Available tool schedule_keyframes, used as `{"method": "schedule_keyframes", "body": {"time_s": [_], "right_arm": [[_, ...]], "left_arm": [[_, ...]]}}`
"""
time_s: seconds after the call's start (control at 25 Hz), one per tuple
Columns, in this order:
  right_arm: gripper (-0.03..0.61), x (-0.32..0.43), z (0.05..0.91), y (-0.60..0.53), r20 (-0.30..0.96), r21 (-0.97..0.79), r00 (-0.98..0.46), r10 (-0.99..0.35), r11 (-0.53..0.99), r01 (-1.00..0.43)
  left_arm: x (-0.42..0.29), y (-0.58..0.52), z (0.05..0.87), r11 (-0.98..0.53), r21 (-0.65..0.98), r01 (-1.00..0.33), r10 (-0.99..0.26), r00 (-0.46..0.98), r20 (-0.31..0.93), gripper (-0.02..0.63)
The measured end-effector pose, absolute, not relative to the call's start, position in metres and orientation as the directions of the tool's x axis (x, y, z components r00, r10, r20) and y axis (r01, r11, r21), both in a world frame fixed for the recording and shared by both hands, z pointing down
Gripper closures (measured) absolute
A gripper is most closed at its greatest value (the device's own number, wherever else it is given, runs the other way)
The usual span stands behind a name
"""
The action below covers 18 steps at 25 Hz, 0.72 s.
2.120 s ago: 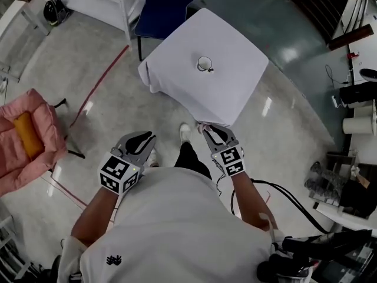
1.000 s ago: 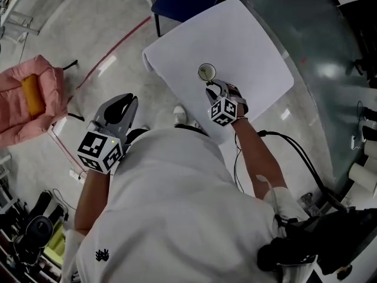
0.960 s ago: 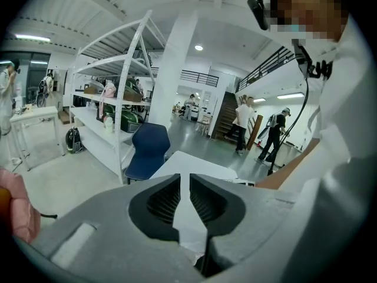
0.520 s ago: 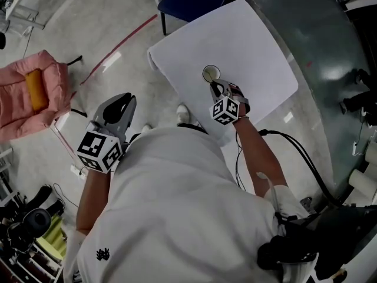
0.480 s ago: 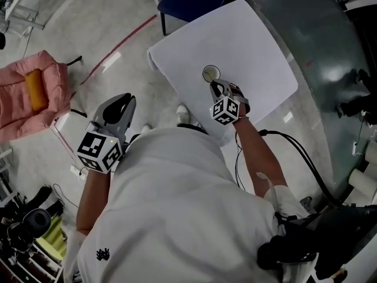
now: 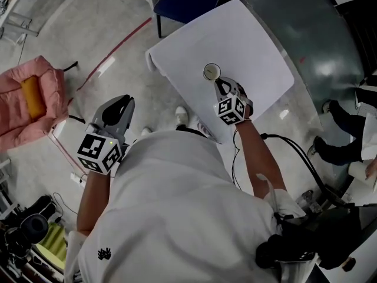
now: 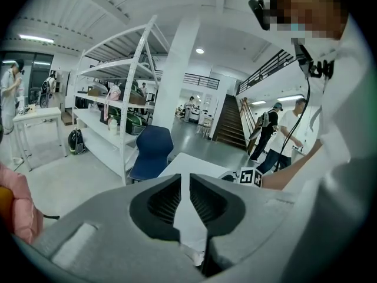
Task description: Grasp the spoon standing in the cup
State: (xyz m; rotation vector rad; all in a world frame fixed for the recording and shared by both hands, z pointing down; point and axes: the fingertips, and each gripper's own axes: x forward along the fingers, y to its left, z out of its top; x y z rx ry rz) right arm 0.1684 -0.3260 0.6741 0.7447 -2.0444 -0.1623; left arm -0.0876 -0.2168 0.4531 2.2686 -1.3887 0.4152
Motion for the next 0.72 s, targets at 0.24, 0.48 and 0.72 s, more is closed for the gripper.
{"method": "schedule_keyframes", "body": {"time_s": [0.24, 0.48, 0.72], "right_arm": [[0.526, 0.173, 0.632, -0.311, 0.695, 0.392, -0.353, -0.626, 0.742, -0.544], [0.526, 0.150, 0.590, -0.270, 0.678, 0.369, -0.341, -0.651, 0.704, -0.607], [0.526, 0.113, 0.547, -0.215, 0.649, 0.334, -0.356, -0.672, 0.673, -0.660]], "left_arm": [[-0.095, -0.199, 0.454, -0.455, 0.182, -0.872, -0.743, 0.484, 0.462, 0.563], [-0.116, -0.172, 0.457, -0.505, 0.190, -0.842, -0.719, 0.532, 0.447, 0.563], [-0.133, -0.138, 0.457, -0.573, 0.208, -0.792, -0.677, 0.601, 0.425, 0.565]]}}
